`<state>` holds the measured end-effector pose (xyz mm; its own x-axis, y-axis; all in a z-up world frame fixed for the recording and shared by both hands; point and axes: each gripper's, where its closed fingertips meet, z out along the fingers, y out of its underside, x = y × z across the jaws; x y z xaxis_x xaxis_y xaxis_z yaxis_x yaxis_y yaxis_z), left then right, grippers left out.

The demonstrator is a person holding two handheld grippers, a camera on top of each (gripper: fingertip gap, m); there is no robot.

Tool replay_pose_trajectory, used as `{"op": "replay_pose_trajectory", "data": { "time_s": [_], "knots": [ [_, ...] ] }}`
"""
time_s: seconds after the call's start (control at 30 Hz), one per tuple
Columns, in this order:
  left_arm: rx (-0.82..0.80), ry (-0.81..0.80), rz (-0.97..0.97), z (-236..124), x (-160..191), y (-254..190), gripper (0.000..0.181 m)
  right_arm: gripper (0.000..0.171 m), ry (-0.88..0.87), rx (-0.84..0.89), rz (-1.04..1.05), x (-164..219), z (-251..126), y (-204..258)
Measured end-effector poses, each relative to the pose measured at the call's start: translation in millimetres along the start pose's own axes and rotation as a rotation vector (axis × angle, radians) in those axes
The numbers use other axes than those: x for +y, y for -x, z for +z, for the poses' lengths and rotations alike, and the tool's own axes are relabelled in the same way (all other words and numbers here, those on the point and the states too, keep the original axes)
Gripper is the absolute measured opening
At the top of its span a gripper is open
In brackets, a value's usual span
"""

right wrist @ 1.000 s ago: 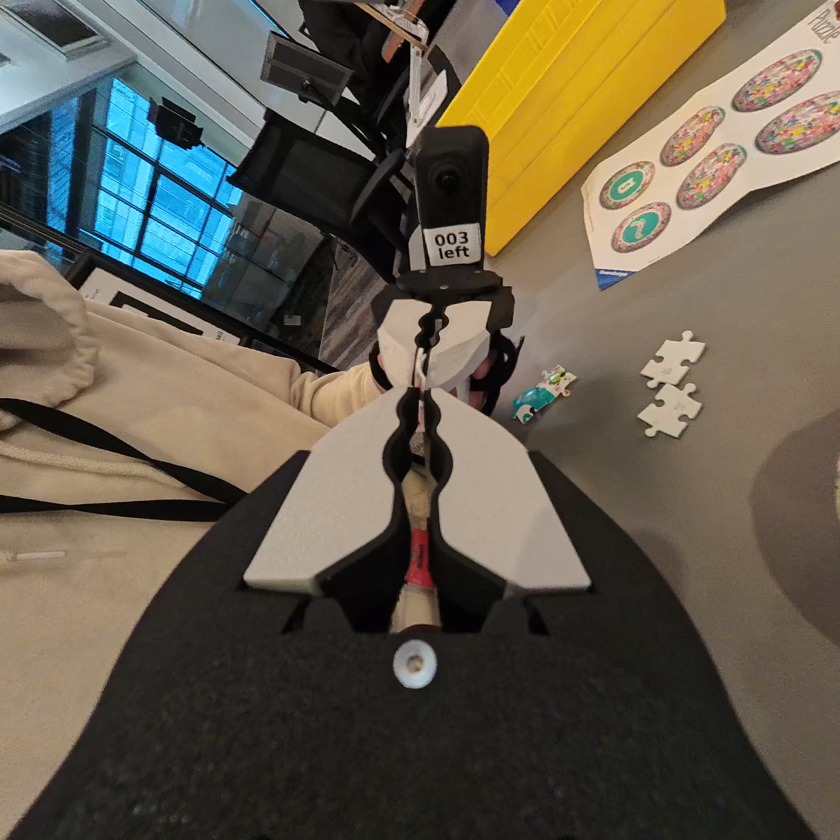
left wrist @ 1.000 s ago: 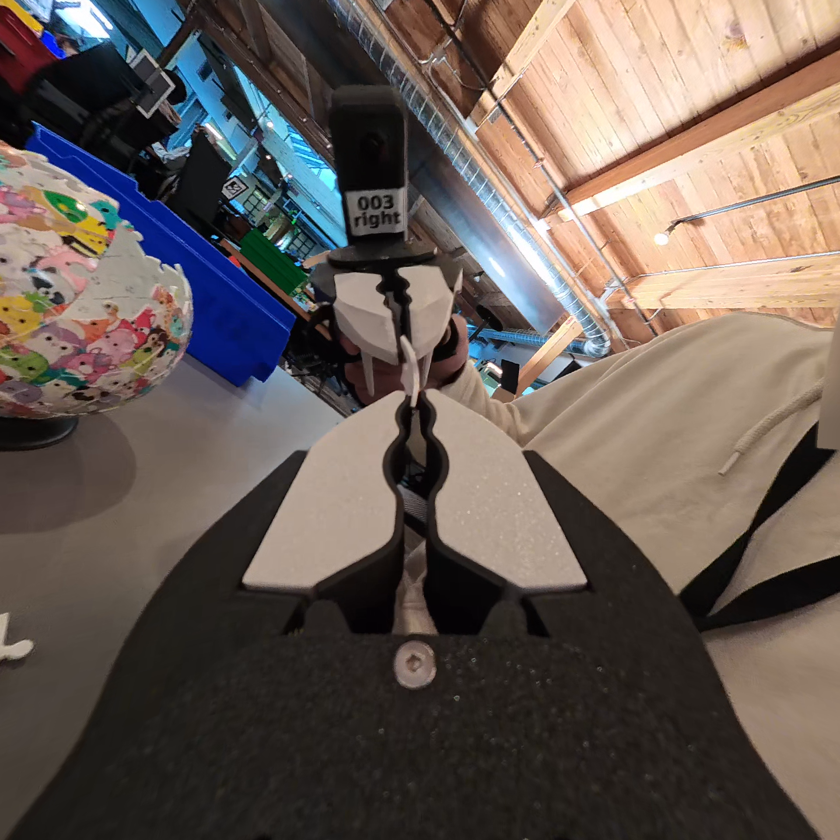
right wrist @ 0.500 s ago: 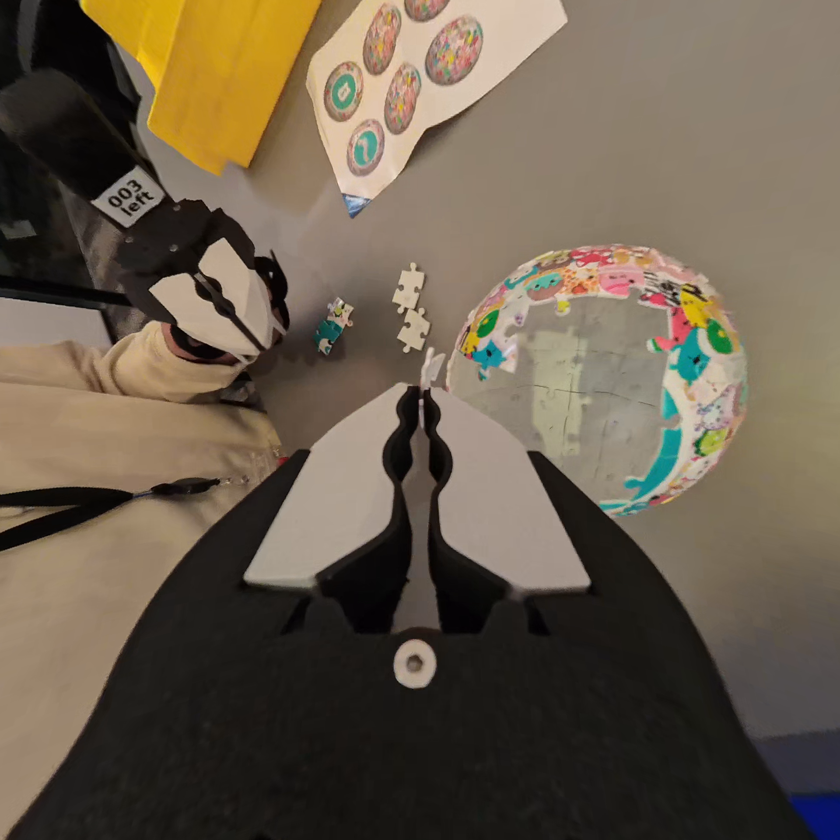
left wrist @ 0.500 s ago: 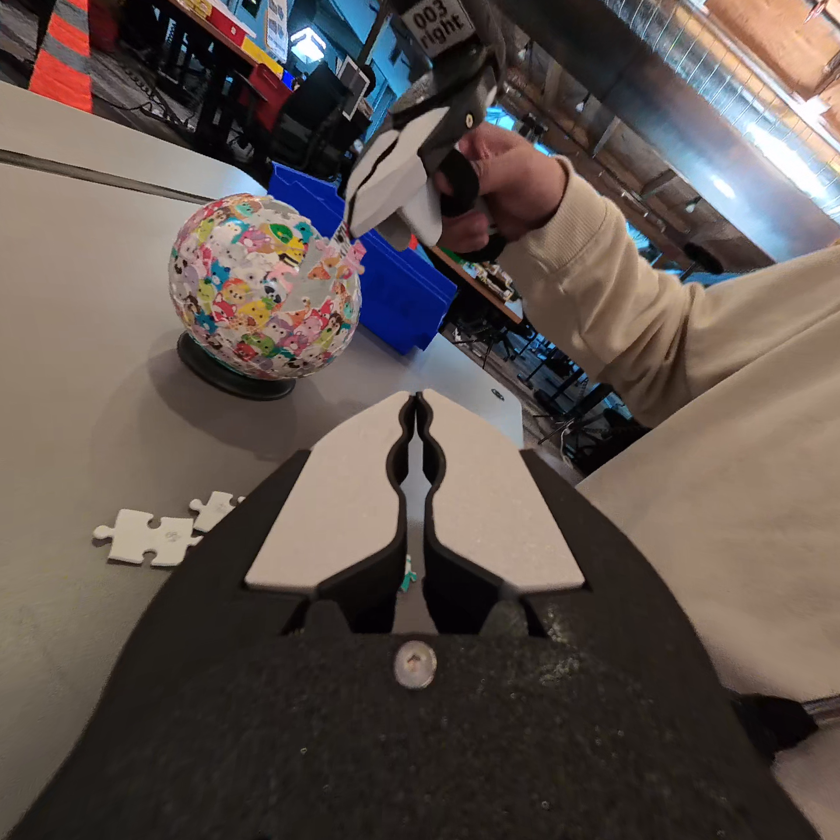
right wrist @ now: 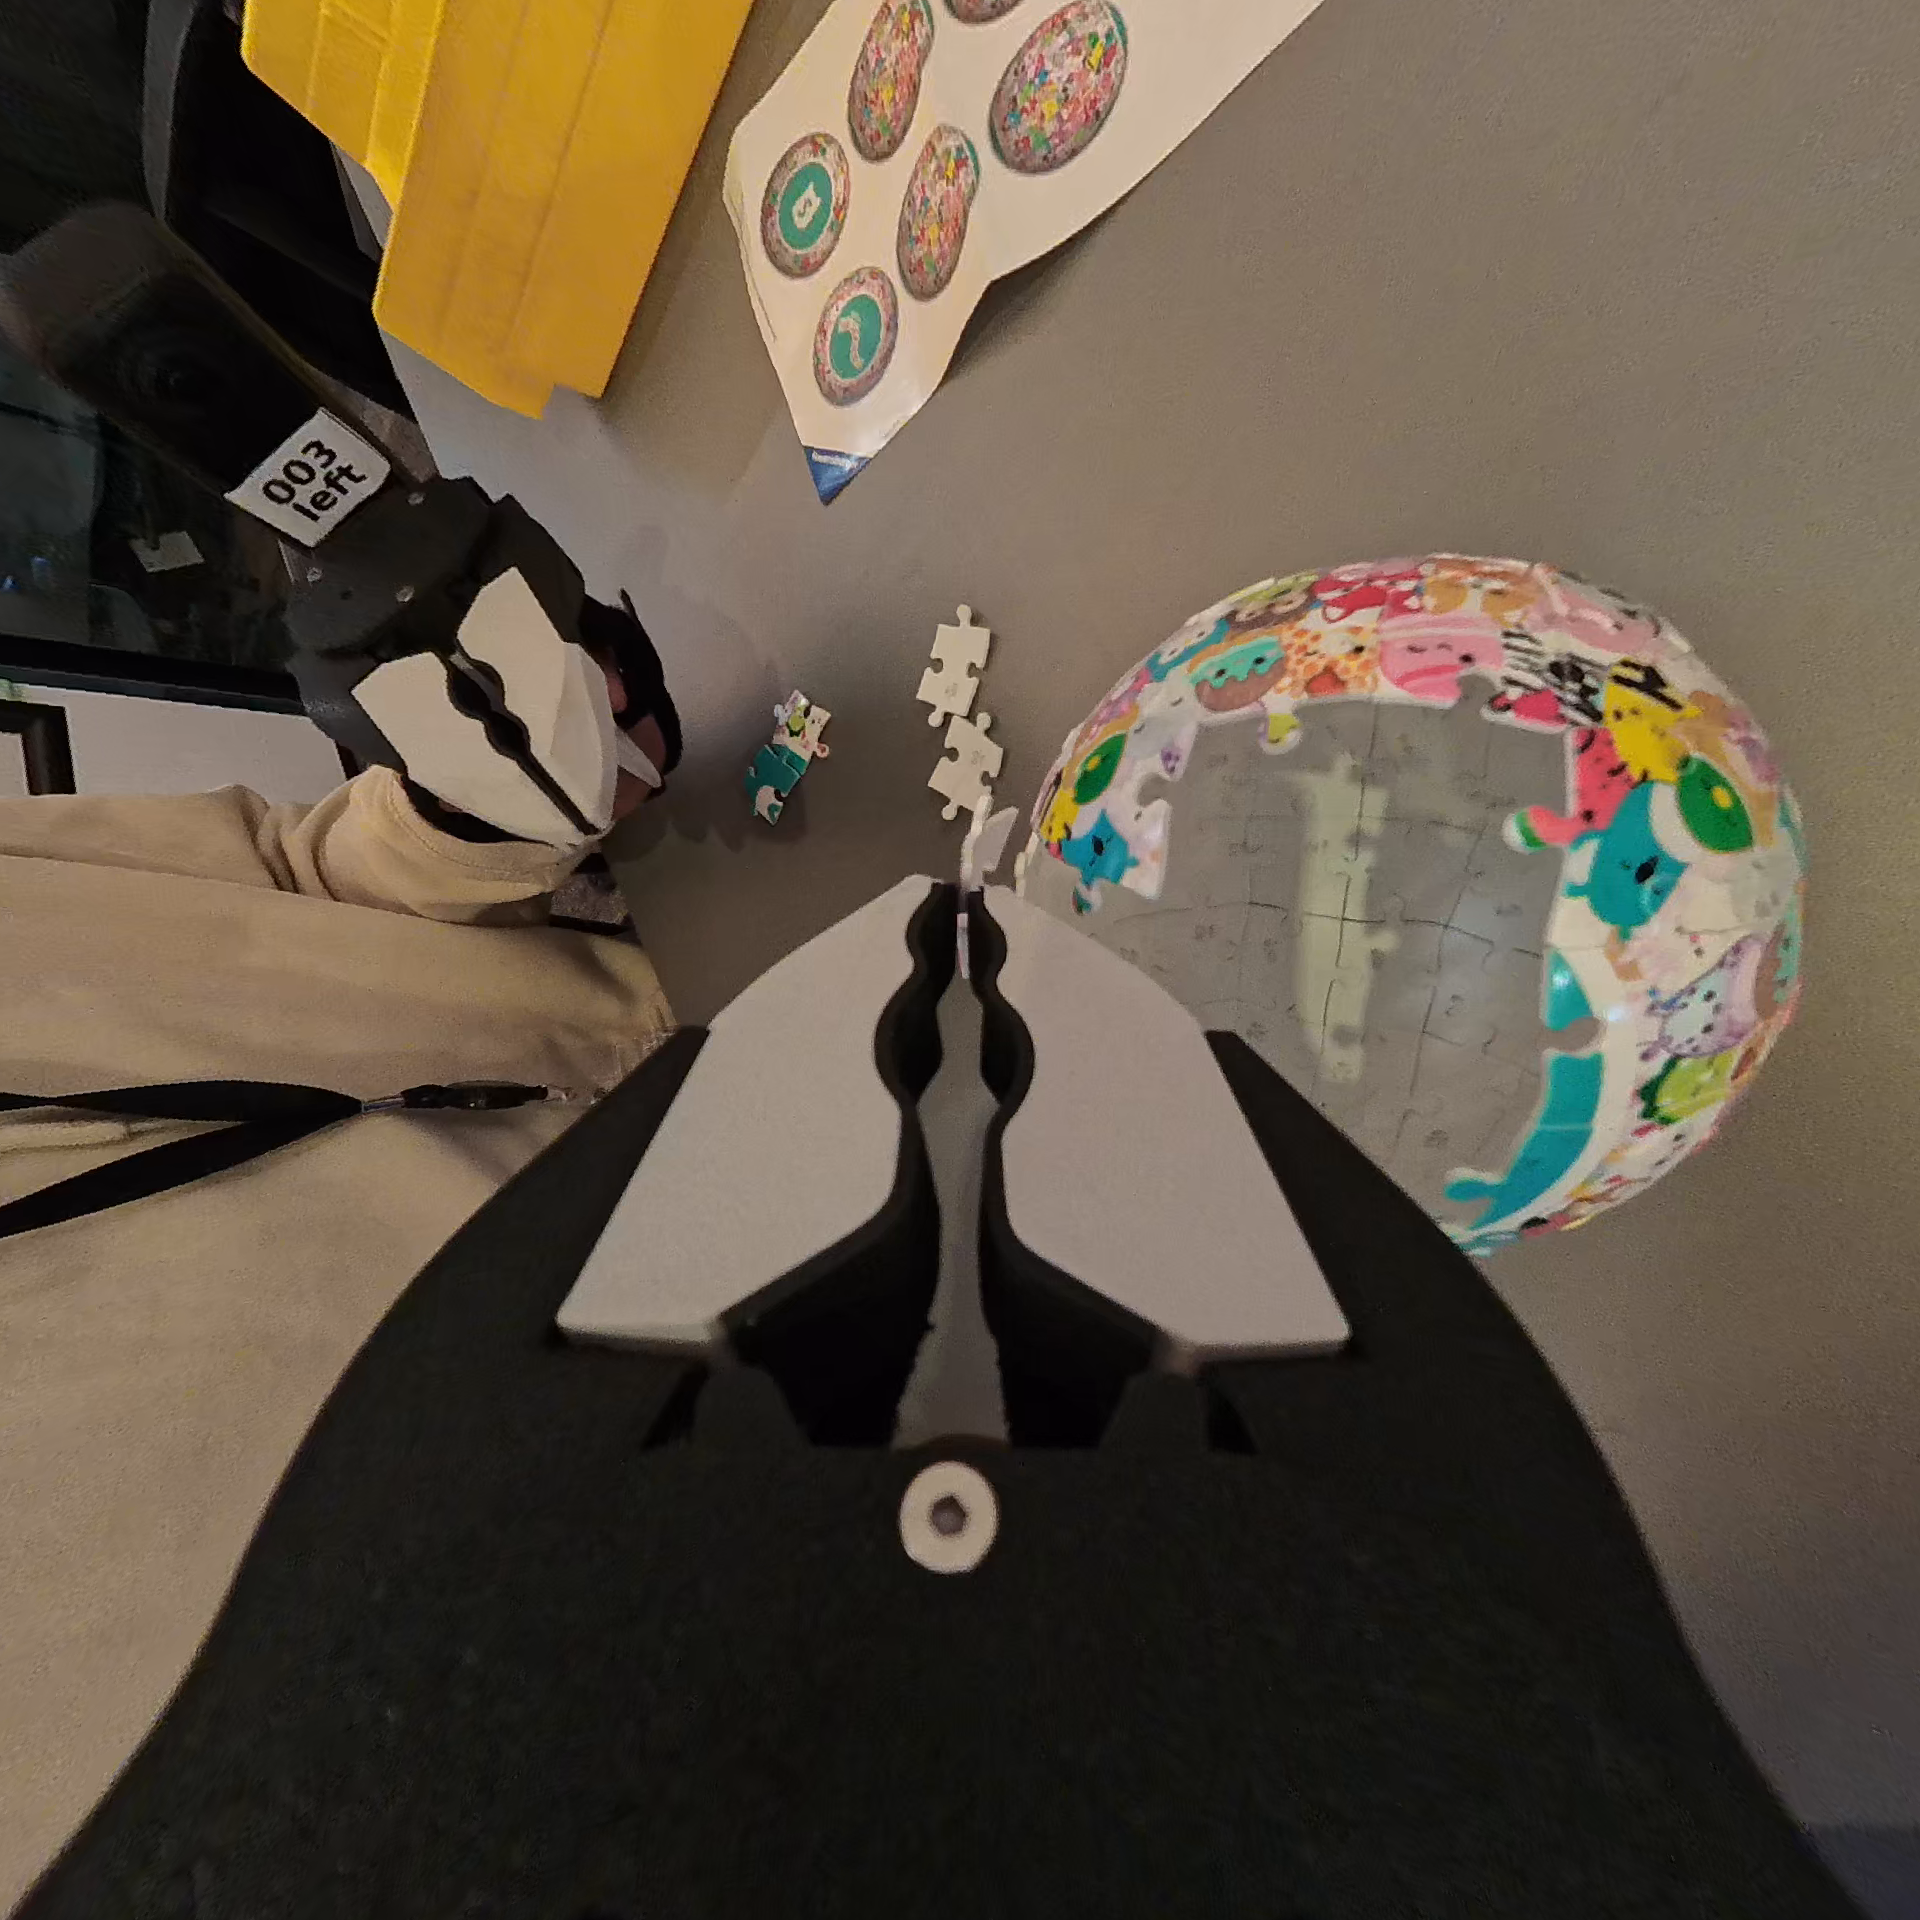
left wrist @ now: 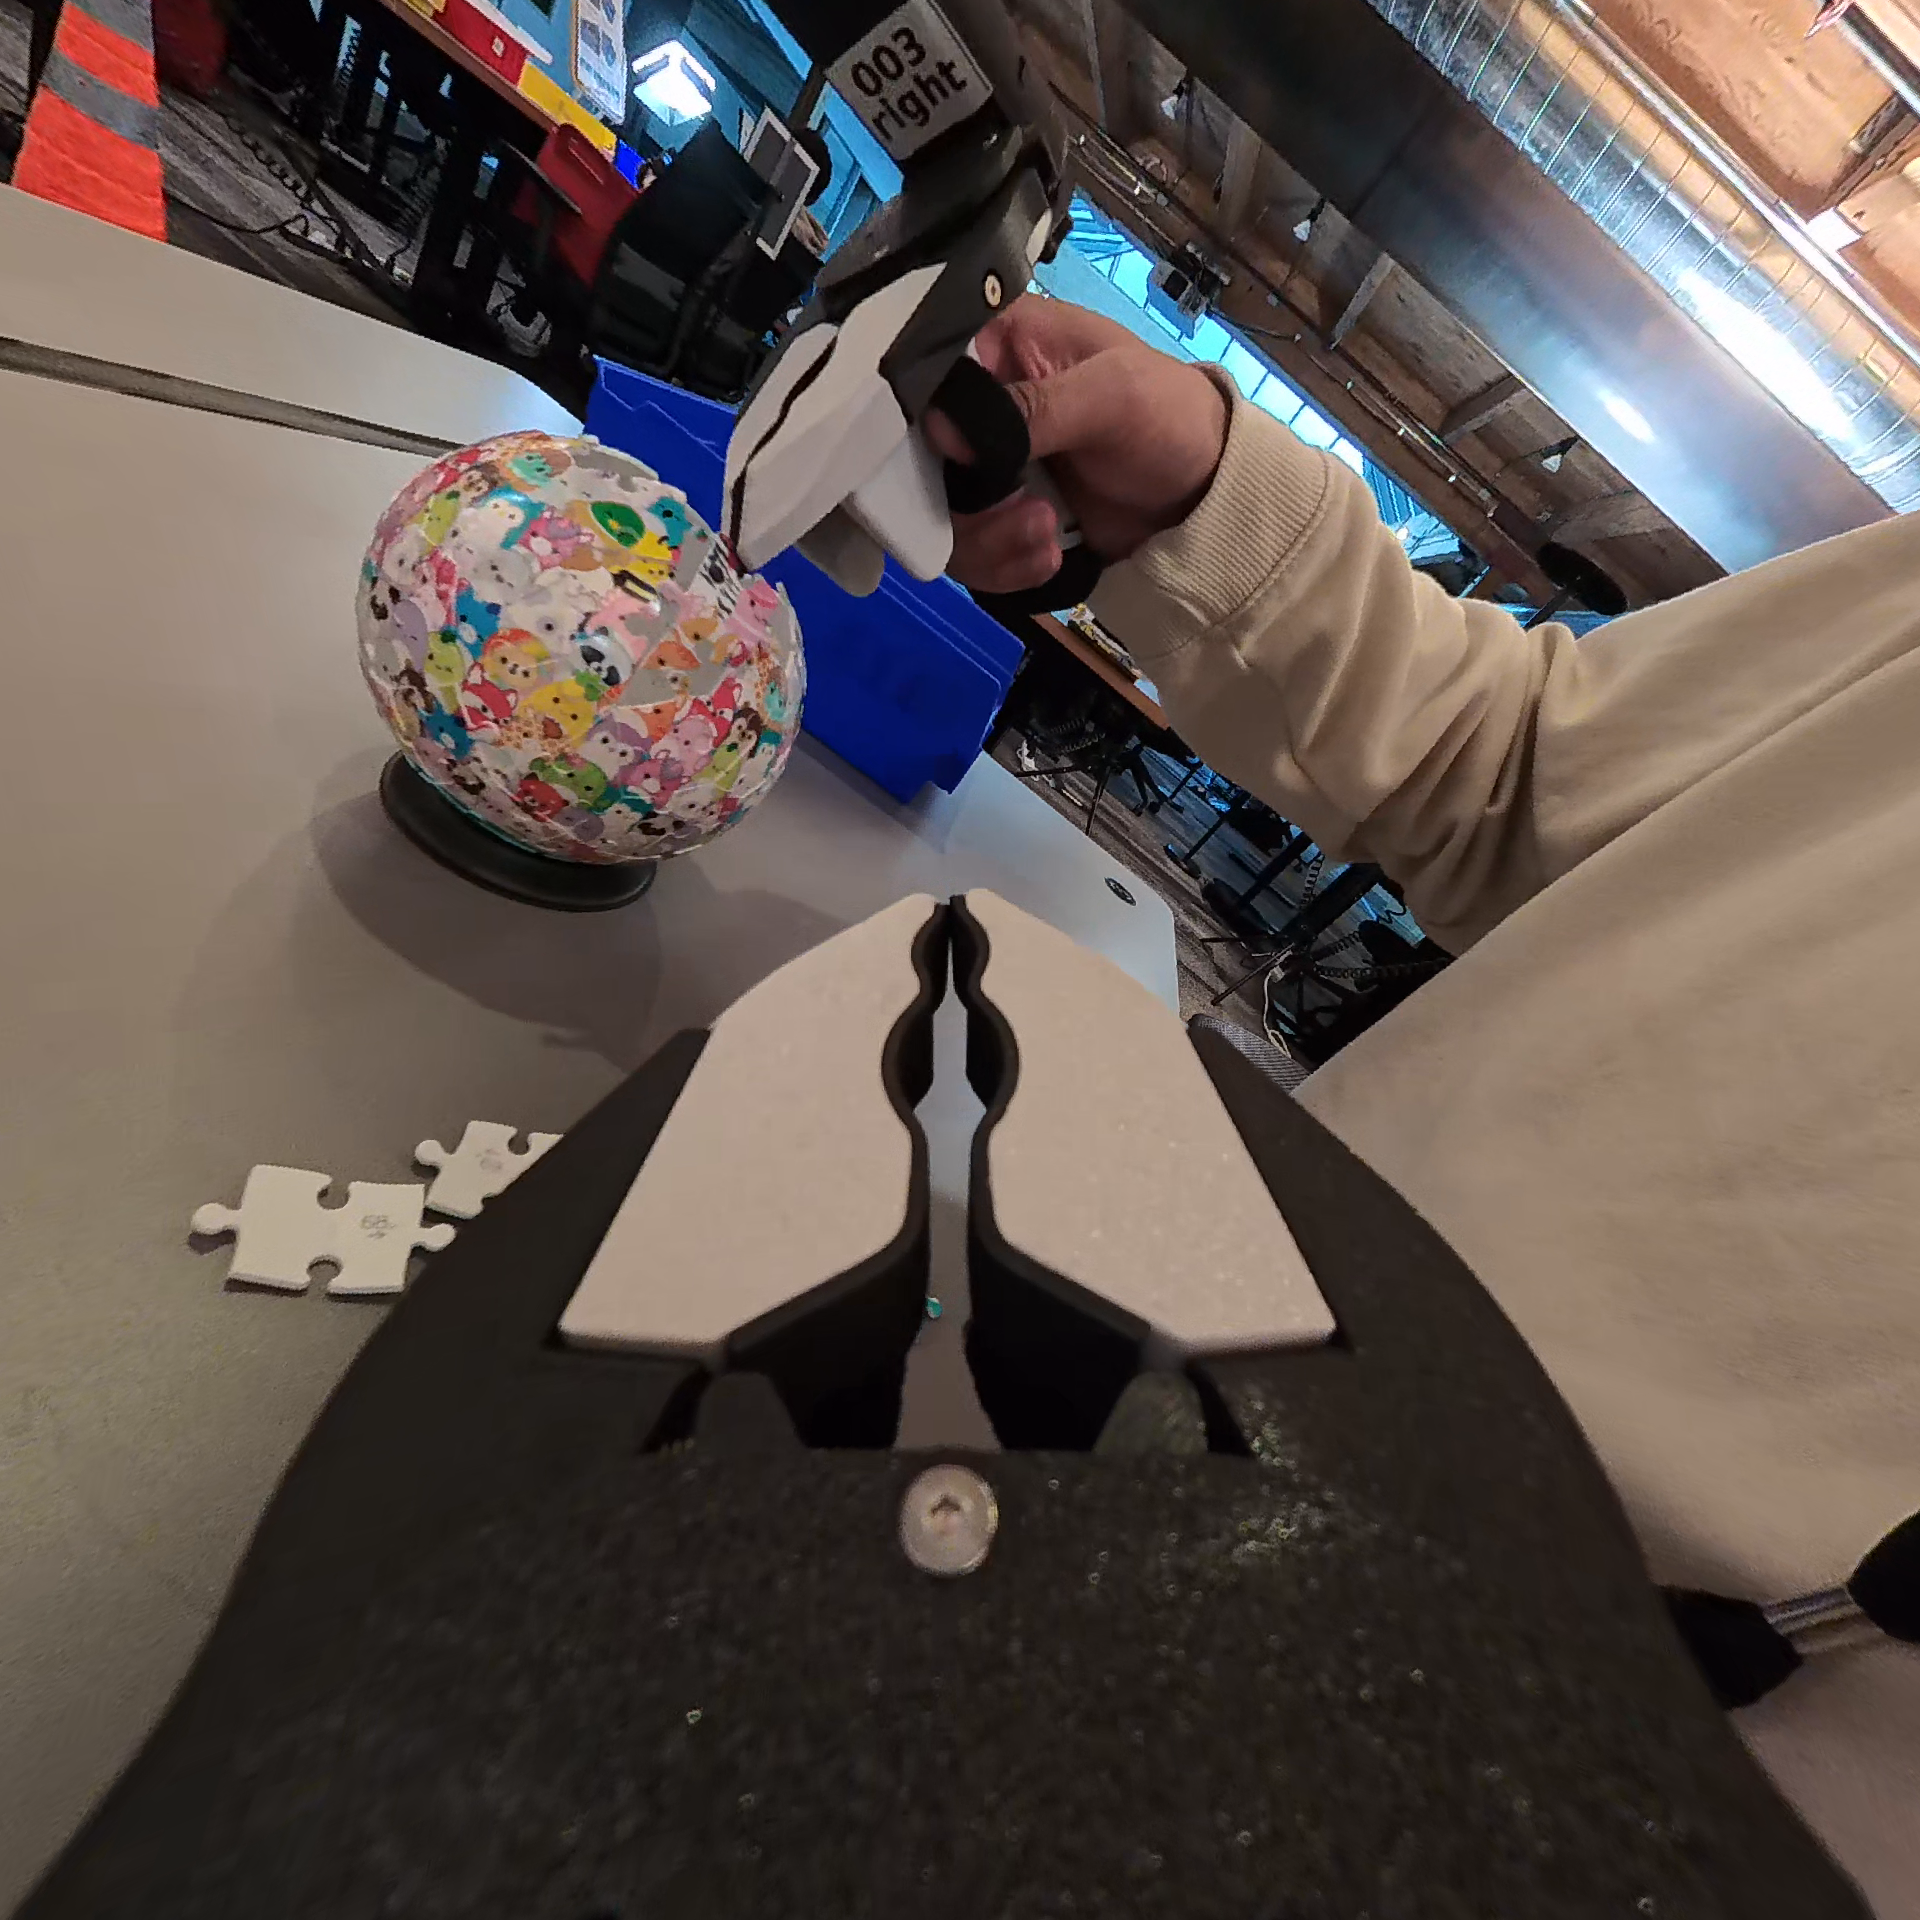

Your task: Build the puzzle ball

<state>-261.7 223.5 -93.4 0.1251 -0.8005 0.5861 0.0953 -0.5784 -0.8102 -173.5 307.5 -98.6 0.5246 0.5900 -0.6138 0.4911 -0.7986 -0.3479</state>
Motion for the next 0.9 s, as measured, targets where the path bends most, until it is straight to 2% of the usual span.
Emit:
{"op": "replay_pose_trajectory", "data": {
  "time_s": [0.9],
  "knots": [
    [0.01,0.001,0.001,2.0,0.3,-2.0,0.0,0.002,0.009,-0.054,0.051,0.6,2.7,-5.3]
  ]
}}
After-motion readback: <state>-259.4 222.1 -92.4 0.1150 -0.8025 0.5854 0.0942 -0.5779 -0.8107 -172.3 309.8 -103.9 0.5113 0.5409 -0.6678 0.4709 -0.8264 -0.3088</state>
